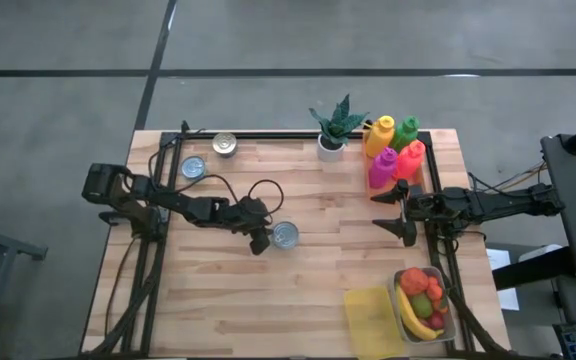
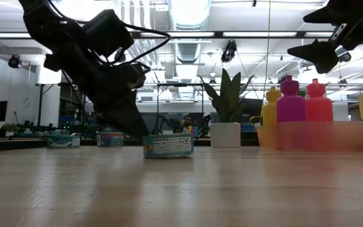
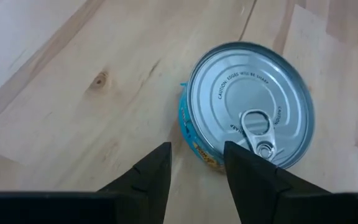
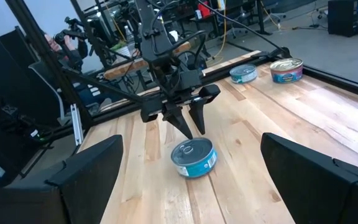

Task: Pick & Place Food Item
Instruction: Put the blue tuna can into the yellow bin

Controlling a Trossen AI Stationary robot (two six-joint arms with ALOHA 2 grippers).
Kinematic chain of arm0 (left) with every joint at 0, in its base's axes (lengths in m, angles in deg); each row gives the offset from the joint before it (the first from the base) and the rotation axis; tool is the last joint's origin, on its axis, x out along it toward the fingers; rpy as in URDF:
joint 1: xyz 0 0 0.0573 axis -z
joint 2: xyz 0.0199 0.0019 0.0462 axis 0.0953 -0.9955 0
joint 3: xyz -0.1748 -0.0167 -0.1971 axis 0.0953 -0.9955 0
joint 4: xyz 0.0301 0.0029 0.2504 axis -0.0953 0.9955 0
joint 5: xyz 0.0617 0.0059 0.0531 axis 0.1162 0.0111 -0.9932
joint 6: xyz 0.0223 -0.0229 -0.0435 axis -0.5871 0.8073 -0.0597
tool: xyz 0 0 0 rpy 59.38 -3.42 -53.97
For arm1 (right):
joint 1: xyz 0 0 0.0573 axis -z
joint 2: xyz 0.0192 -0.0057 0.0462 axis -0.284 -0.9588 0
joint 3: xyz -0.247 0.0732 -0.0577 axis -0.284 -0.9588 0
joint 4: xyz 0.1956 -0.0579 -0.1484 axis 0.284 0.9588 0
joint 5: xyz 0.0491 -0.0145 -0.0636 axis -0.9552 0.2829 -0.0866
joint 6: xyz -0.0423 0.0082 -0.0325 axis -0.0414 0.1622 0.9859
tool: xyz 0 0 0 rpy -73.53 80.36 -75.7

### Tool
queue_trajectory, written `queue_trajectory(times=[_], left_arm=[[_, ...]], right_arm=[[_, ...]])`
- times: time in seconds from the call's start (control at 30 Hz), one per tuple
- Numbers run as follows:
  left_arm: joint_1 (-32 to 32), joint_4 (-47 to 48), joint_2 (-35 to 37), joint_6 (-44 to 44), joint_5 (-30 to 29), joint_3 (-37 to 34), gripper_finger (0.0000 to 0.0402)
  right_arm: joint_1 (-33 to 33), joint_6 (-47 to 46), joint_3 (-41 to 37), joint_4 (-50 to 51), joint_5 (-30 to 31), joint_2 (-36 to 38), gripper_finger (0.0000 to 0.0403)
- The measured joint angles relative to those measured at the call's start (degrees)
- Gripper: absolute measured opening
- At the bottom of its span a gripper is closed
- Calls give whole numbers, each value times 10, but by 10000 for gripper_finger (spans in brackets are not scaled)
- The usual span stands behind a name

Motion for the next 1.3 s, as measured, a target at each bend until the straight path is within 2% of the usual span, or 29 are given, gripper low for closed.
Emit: queue_trajectory(times=[0.37, 0.53, 1.03, 1.13, 1.3], left_arm=[[0, 11, -3, 0, -5, -22, 149], [1, 1, -2, 30, -5, -34, 149], [2, -12, 11, 35, -5, -27, 149], [2, -23, 29, -6, -28, -8, 149], [1, -28, 28, -110, -110, 18, 149]], right_arm=[[0, 0, 0, 0, 0, 0, 378], [0, 0, 0, 0, 0, 0, 378], [0, 0, 0, 0, 0, 0, 378], [0, 0, 0, 0, 0, 0, 378], [0, 0, 0, 0, 0, 0, 378]])
